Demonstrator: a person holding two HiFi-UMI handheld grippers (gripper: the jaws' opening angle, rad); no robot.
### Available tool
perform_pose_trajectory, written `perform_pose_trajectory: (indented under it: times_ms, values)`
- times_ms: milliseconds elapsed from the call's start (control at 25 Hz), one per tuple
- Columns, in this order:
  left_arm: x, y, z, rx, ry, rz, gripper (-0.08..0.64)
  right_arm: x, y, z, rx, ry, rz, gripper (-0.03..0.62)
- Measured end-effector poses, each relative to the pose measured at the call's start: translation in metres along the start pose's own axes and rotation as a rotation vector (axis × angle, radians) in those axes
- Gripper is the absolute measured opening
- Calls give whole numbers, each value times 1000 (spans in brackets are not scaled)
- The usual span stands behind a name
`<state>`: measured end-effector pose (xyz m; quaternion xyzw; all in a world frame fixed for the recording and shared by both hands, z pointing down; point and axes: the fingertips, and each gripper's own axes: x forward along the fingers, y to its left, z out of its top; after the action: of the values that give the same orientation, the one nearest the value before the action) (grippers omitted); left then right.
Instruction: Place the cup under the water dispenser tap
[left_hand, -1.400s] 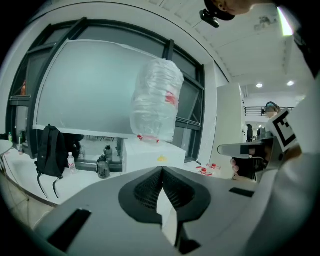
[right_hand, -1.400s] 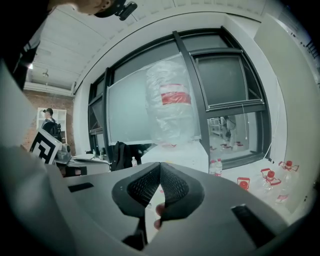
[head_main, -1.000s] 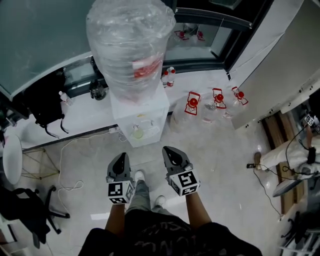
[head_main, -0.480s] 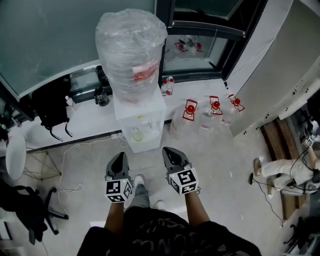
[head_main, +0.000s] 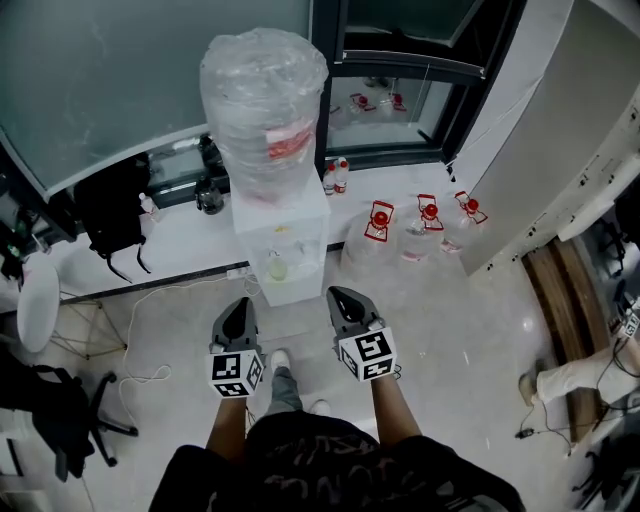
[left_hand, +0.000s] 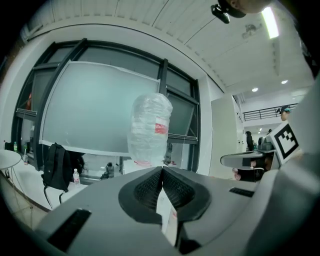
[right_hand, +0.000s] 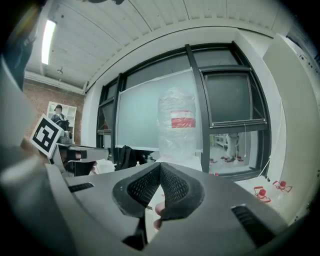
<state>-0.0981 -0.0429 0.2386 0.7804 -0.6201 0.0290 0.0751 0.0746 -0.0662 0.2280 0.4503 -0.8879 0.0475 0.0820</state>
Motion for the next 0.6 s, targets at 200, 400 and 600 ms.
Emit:
perform_pose_trajectory:
  times_ms: [200, 400, 600]
  values:
    - [-12, -5, 13, 7, -38, 11, 16, -11, 3, 7, -15, -27, -2, 12]
    - [-21, -12, 20, 12, -58, 9, 15, -23, 5, 8, -23, -28, -3, 13]
    - [-32, -18, 28, 28, -78, 0, 15, -29, 8, 8, -39, -34, -8, 14]
